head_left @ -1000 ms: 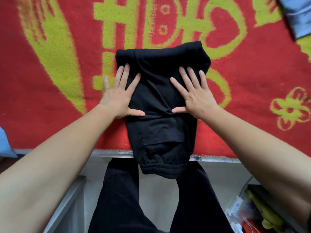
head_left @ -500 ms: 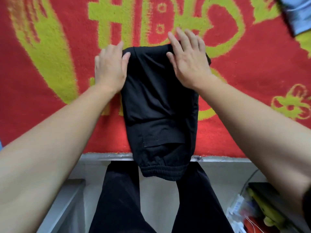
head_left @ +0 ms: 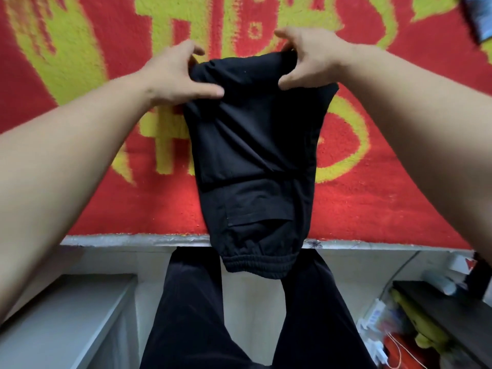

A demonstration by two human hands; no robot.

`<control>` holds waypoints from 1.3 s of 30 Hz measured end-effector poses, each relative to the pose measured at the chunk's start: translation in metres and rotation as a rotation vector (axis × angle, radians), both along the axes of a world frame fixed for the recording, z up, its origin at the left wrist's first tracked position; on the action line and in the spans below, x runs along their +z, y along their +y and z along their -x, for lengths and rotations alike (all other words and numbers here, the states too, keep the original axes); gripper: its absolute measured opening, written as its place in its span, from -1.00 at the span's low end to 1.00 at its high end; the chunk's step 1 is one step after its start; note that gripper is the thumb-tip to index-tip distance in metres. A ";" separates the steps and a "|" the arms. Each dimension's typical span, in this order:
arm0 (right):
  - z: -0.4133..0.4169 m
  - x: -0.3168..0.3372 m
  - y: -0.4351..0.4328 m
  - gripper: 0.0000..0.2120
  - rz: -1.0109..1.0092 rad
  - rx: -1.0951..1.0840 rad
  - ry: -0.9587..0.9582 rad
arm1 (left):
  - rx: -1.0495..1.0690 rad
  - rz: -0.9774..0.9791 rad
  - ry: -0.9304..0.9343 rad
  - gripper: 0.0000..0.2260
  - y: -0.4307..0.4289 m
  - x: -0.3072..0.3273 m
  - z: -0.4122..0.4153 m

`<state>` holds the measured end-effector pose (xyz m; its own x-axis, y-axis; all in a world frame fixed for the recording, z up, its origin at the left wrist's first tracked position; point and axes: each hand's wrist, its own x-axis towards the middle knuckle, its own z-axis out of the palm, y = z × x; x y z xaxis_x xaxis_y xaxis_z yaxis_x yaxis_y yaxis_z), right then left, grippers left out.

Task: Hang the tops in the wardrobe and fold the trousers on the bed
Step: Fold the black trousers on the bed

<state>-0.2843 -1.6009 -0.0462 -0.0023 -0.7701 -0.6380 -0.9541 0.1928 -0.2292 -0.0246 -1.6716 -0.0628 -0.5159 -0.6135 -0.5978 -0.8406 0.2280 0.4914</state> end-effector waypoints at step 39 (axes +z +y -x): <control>-0.088 0.010 0.343 -0.35 0.184 0.151 0.033 | -0.187 0.381 -0.183 -0.50 0.340 0.038 -0.068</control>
